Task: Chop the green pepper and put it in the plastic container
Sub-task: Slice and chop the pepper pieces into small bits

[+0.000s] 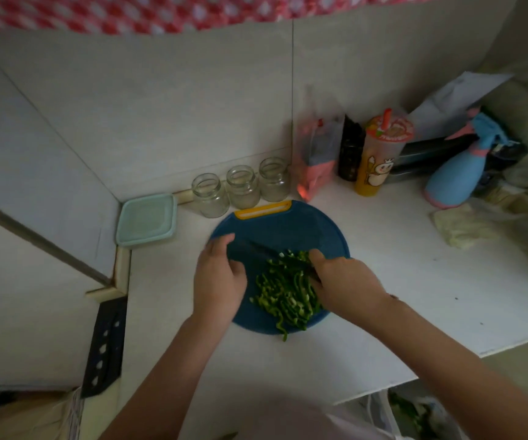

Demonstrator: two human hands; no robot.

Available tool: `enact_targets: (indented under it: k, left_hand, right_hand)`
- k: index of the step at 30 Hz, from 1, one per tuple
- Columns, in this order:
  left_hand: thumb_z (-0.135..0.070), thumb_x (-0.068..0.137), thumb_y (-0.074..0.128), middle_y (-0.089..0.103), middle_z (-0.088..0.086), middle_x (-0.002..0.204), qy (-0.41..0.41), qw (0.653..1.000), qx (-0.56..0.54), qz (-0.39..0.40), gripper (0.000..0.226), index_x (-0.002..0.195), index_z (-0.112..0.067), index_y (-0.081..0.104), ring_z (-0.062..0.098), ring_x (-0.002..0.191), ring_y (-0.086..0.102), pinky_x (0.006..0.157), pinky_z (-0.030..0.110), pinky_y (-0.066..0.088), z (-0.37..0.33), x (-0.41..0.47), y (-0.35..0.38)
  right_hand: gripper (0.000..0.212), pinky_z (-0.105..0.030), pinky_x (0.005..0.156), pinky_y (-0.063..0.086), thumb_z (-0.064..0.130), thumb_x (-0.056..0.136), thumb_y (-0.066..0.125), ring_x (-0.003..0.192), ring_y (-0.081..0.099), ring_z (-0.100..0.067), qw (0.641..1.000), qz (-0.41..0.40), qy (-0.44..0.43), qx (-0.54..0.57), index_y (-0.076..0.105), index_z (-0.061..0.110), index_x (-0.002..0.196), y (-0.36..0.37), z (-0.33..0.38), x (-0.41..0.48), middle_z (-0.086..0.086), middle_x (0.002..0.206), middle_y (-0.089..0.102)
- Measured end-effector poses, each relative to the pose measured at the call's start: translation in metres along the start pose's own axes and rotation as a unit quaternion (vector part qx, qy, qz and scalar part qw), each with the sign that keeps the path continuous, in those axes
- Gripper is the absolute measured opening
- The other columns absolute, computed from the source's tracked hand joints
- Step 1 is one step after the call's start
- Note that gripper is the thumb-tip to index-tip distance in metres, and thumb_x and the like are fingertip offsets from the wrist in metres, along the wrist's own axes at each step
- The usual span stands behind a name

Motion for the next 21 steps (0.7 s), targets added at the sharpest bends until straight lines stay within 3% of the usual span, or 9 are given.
enact_targets:
  k: [1, 3, 5, 7, 10, 16, 21]
  left_hand:
    - [0.001, 0.083, 0.053, 0.046, 0.009, 0.139, 0.048, 0.999, 0.002, 0.002, 0.053, 0.134, -0.011, 0.048, 0.023, 0.130, 0.039, 0.108, 0.029, 0.030, -0.011, -0.001, -0.003]
    - [-0.002, 0.081, 0.056, 0.021, 0.008, 0.153, 0.130, 0.988, 0.027, 0.081, 0.067, 0.142, -0.022, 0.037, 0.026, 0.143, 0.011, 0.117, 0.034, 0.013, -0.028, -0.008, 0.004]
    - [-0.012, 0.082, 0.059, -0.012, -0.001, 0.157, 0.191, 0.957, 0.081, 0.203, 0.081, 0.147, -0.037, 0.018, 0.022, 0.143, -0.019, 0.114, 0.036, -0.003, -0.039, -0.023, 0.022]
    - [-0.028, 0.083, 0.062, -0.029, -0.004, 0.152, 0.239, 0.921, 0.147, 0.272, 0.088, 0.147, -0.042, 0.002, 0.023, 0.137, -0.033, 0.112, 0.040, -0.009, -0.042, -0.038, 0.041]
    - [-0.050, 0.082, 0.060, -0.034, 0.001, 0.151, 0.241, 0.902, 0.196, 0.300, 0.093, 0.146, -0.042, -0.006, 0.026, 0.134, -0.038, 0.113, 0.046, -0.011, -0.032, -0.044, 0.060]
    - [-0.070, 0.080, 0.044, -0.029, 0.006, 0.153, 0.187, 0.911, 0.248, 0.273, 0.082, 0.148, -0.035, 0.013, 0.029, 0.133, -0.038, 0.115, 0.051, -0.009, -0.003, -0.022, 0.066]
    - [-0.094, 0.052, -0.004, -0.021, 0.008, 0.155, 0.148, 0.919, 0.216, 0.293, 0.114, 0.149, -0.035, 0.008, 0.029, 0.135, -0.033, 0.113, 0.049, -0.009, 0.023, -0.012, 0.073]
  right_hand:
    - [0.022, -0.032, 0.057, 0.039, 0.023, 0.095, 0.043, 0.079, 0.063, -0.031, 1.000, 0.000, -0.009, -0.019, 0.039, 0.014, 0.115, -0.003, -0.005, -0.002, -0.007, 0.090, 0.063]
    - [0.023, -0.034, 0.058, 0.045, 0.023, 0.093, 0.048, 0.076, 0.063, -0.029, 0.999, 0.004, -0.023, -0.044, 0.038, 0.015, 0.111, -0.005, -0.012, -0.004, -0.005, 0.088, 0.060]
    - [0.025, -0.035, 0.062, 0.049, 0.021, 0.092, 0.050, 0.076, 0.064, -0.028, 0.998, 0.008, -0.037, -0.059, 0.036, 0.015, 0.111, -0.003, -0.014, -0.006, -0.004, 0.089, 0.061]
    - [0.029, -0.035, 0.063, 0.049, 0.019, 0.093, 0.050, 0.078, 0.065, -0.028, 0.997, 0.006, -0.048, -0.062, 0.034, 0.014, 0.116, -0.002, -0.014, -0.007, -0.005, 0.090, 0.062]
    - [0.039, -0.034, 0.063, 0.048, 0.019, 0.094, 0.049, 0.079, 0.065, -0.027, 0.996, -0.004, -0.051, -0.067, 0.029, 0.012, 0.126, 0.000, -0.017, -0.008, -0.005, 0.090, 0.062]
    - [0.031, -0.032, 0.058, 0.045, 0.018, 0.094, 0.047, 0.069, 0.058, -0.024, 0.994, -0.014, -0.068, -0.081, 0.031, 0.015, 0.120, 0.005, -0.030, -0.018, 0.003, 0.071, 0.042]
    - [0.023, -0.033, 0.059, 0.046, 0.026, 0.094, 0.048, 0.067, 0.056, -0.023, 0.999, -0.020, -0.025, -0.040, 0.033, 0.018, 0.108, 0.001, -0.053, -0.027, 0.002, 0.076, 0.051]
Point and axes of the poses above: each hand's wrist, its own x-axis towards the middle knuckle, its own y-axis out of the palm, z = x × y, the point moved 3 cm from there along x, towards the middle knuckle
